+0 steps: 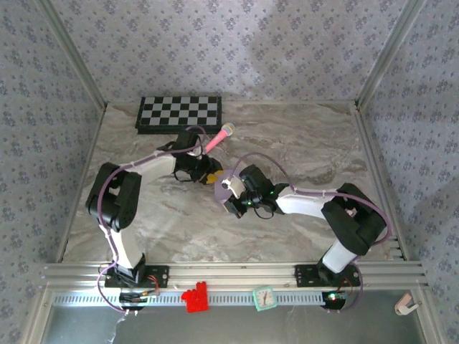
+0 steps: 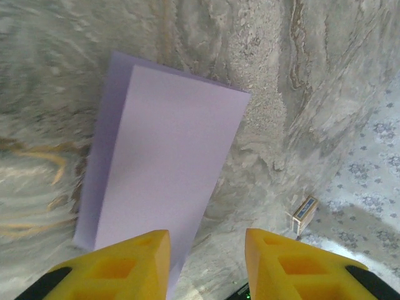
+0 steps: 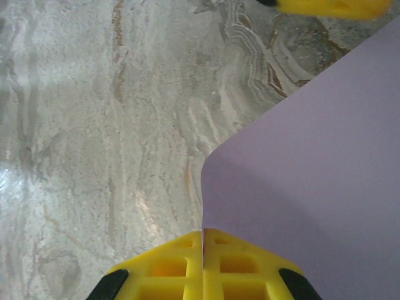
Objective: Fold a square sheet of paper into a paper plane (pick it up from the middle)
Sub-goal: Third fold the triangle at the center of the table.
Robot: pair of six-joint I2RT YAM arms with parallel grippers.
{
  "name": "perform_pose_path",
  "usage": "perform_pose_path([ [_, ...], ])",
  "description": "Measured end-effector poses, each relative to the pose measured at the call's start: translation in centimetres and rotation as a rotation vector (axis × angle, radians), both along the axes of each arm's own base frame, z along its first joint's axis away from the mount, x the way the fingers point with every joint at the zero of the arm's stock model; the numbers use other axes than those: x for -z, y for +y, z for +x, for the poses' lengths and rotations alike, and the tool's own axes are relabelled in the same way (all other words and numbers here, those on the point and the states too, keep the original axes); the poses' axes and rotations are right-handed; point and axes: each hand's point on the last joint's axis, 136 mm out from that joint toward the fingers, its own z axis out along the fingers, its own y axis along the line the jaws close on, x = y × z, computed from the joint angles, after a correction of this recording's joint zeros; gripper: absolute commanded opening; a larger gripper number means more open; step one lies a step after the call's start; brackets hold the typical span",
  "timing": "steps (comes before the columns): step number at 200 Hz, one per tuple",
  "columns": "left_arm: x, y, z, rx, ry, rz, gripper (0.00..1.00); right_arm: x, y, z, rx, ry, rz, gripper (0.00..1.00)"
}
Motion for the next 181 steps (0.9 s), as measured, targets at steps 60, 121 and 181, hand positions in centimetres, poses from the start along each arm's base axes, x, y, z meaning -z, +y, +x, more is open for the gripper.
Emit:
perform_pose_path([
  [60, 3.9, -0.6, 0.8, 0.03, 0.061, 0.081, 0.27, 0.2, 0.1, -0.4, -0.005, 0.049, 0.025, 0.02],
  [121, 5.2, -0.6, 0.7, 0.074, 0.073, 0.164, 0.25, 0.6, -0.2, 0.1, 0.031, 0.068, 0.019, 0.04],
  [181, 5.5, -0.4, 0.6, 0.106, 0.071, 0.189, 0.22, 1.6, -1.6, 1.7, 0.158, 0.055, -0.064, 0.04],
])
